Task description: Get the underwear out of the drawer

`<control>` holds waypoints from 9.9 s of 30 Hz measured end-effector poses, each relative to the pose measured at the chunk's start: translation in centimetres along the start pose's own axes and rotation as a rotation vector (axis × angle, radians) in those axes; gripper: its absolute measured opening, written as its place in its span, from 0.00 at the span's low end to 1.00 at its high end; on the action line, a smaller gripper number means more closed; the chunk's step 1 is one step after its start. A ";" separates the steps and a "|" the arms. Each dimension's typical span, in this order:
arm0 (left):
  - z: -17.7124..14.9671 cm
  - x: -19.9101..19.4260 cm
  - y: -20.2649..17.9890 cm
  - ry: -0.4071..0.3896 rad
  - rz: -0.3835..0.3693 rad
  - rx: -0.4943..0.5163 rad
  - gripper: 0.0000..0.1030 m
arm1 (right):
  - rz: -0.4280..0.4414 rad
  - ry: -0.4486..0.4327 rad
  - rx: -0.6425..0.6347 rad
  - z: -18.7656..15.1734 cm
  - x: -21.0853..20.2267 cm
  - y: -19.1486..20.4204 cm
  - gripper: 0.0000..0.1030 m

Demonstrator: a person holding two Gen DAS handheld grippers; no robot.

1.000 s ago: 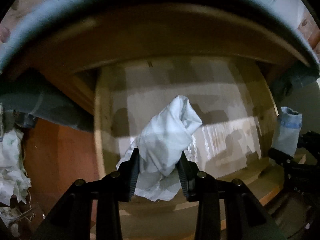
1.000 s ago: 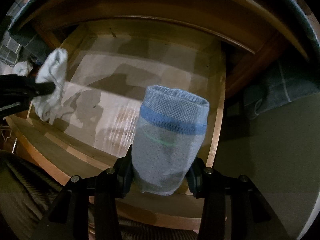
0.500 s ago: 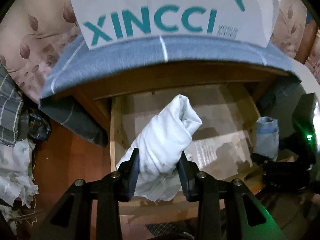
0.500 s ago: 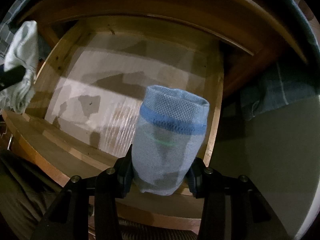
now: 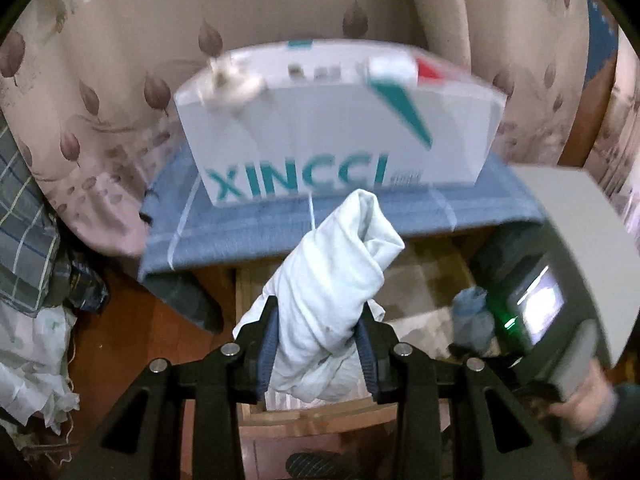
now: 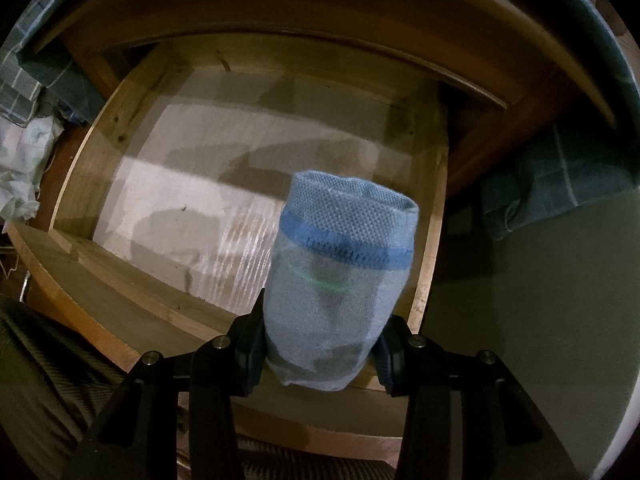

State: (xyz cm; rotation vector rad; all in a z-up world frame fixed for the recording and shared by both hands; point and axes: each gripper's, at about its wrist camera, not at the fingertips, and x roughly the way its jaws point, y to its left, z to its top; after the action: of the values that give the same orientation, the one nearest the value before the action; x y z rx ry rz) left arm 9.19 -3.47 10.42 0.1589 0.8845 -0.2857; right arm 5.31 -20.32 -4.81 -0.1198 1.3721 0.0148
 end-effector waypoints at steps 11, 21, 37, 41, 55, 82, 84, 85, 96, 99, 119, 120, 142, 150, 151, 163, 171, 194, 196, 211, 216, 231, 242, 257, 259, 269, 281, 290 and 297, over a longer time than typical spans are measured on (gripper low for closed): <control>9.7 -8.6 1.8 -0.202 -0.037 -0.025 0.35 | -0.001 -0.007 0.000 0.0 0.0 0.1 0.40; 17.1 -4.8 2.6 -0.193 0.002 -0.073 0.35 | -0.005 -0.013 0.001 -0.1 -0.1 0.1 0.40; 18.7 5.6 1.6 -0.034 0.028 -0.120 0.35 | 0.016 -0.025 0.008 -0.2 -0.4 -0.2 0.40; 18.3 6.4 1.1 -0.033 0.049 -0.100 0.36 | 0.019 -0.025 0.008 -0.2 -0.4 -0.2 0.40; 18.6 7.0 -0.2 -0.017 0.112 -0.052 0.54 | 0.017 -0.020 0.003 0.0 -0.3 -0.1 0.40; 9.6 -1.9 0.6 -0.159 0.108 0.002 0.60 | -0.023 -0.019 -0.012 -0.1 0.0 0.3 0.40; 7.1 -1.6 0.8 -0.136 0.101 -0.002 0.60 | -0.025 -0.021 -0.009 0.0 -0.1 0.2 0.40; 6.1 -1.4 0.8 -0.126 0.103 -0.001 0.60 | -0.028 -0.021 -0.010 -0.1 -0.1 0.2 0.40; -3.8 4.3 2.9 0.019 0.137 -0.128 0.60 | -0.033 -0.017 -0.011 0.0 -0.2 0.0 0.39; -5.2 5.5 3.0 0.035 0.133 -0.142 0.60 | -0.031 -0.021 -0.009 0.0 -0.3 0.1 0.39; -8.1 8.5 3.3 0.076 0.054 -0.195 0.60 | 0.029 -0.036 0.034 0.0 -0.7 -0.8 0.37; -8.2 8.5 3.6 0.074 0.052 -0.210 0.60 | 0.030 -0.038 0.039 0.0 -0.8 -0.8 0.37; -8.4 9.1 3.5 0.101 0.065 -0.211 0.60 | -0.021 -0.067 0.023 0.1 -1.5 -0.2 0.37; -8.6 9.0 3.9 0.089 0.054 -0.218 0.60 | -0.023 -0.109 0.030 0.5 -3.5 0.1 0.37; -8.6 9.0 4.0 0.088 0.052 -0.222 0.60 | -0.014 -0.112 0.036 0.6 -3.9 0.1 0.37; -8.5 8.8 4.0 0.077 0.051 -0.228 0.60 | 0.072 -0.233 0.029 3.5 -15.5 -0.2 0.37; -8.6 8.6 4.1 0.069 0.056 -0.233 0.60 | 0.055 -0.396 0.031 9.0 -24.6 -1.6 0.37; -8.5 8.5 4.6 0.058 0.077 -0.255 0.60 | -0.130 -0.246 0.030 26.7 -14.2 -4.4 0.46; -8.5 8.6 4.6 0.062 0.071 -0.253 0.60 | -0.139 -0.270 0.021 26.5 -14.4 -4.1 0.52; -8.5 8.2 4.0 0.055 0.117 -0.240 0.60 | -0.101 -0.540 0.061 13.6 -24.7 -3.5 0.90; -8.7 7.5 3.6 0.045 0.150 -0.231 0.60 | -0.082 -0.588 0.107 5.4 -23.3 -2.3 0.99; -9.6 6.7 0.7 0.049 0.173 -0.125 0.60 | -0.082 -0.273 0.057 -3.6 -7.6 3.0 0.99; -9.6 6.8 0.5 0.050 0.153 -0.125 0.60 | -0.068 -0.246 0.122 -3.7 -6.3 2.3 0.99; -9.8 6.6 0.7 0.061 0.136 -0.154 0.60 | -0.056 -0.241 0.151 -3.6 -6.3 1.8 0.99; -9.8 6.6 0.7 0.061 0.136 -0.156 0.60 | -0.067 -0.237 0.151 -3.6 -6.3 1.9 0.99; -9.8 6.7 0.4 0.069 0.133 -0.150 0.60 | -0.067 -0.234 0.151 -3.6 -6.2 1.8 0.99; -9.8 6.8 0.5 0.066 0.127 -0.154 0.60 | -0.068 -0.232 0.148 -3.6 -6.1 1.9 0.99; -9.8 6.8 0.6 0.066 0.118 -0.158 0.60 | -0.069 -0.232 0.150 -3.6 -6.1 2.0 0.99; -9.8 6.5 0.4 0.045 0.120 -0.154 0.60 | -0.073 -0.231 0.145 -3.6 -6.1 2.0 0.99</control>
State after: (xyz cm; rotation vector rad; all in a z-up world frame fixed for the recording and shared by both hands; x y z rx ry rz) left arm 6.03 -1.79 -0.78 0.0751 0.9342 -0.1017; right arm 0.42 -18.27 0.26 -0.0444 1.1337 -0.1286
